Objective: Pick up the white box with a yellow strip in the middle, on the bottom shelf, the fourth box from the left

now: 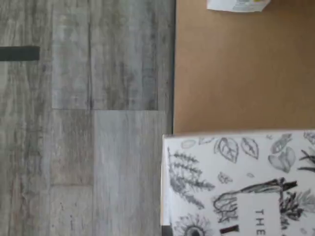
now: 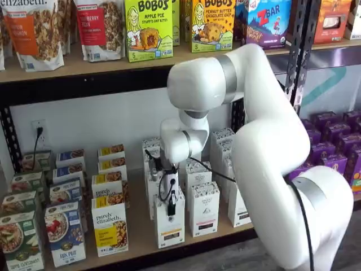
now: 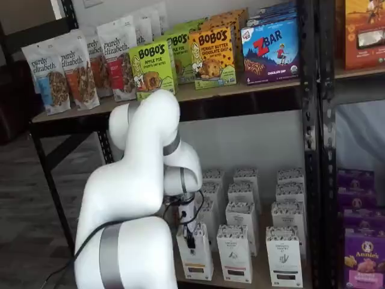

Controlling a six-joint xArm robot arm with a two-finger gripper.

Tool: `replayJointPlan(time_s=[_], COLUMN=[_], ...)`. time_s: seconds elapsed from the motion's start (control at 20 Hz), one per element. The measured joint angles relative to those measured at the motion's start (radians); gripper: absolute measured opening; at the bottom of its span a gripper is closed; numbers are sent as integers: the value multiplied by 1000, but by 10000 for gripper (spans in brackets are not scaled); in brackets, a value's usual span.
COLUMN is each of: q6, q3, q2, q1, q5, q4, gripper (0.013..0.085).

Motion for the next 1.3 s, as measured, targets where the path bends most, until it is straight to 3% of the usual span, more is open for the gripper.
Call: replayJointPlan(time_s=[0.35, 0.8, 1.0, 1.3], q6=[12, 90, 72, 101], q3=[143, 309, 383, 509], q2=[-103, -235, -299, -405], q1=[2, 13, 19, 11], q5=[-49, -42, -33, -66], q4=[-11, -85, -58, -98], gripper=[490, 490, 490, 490])
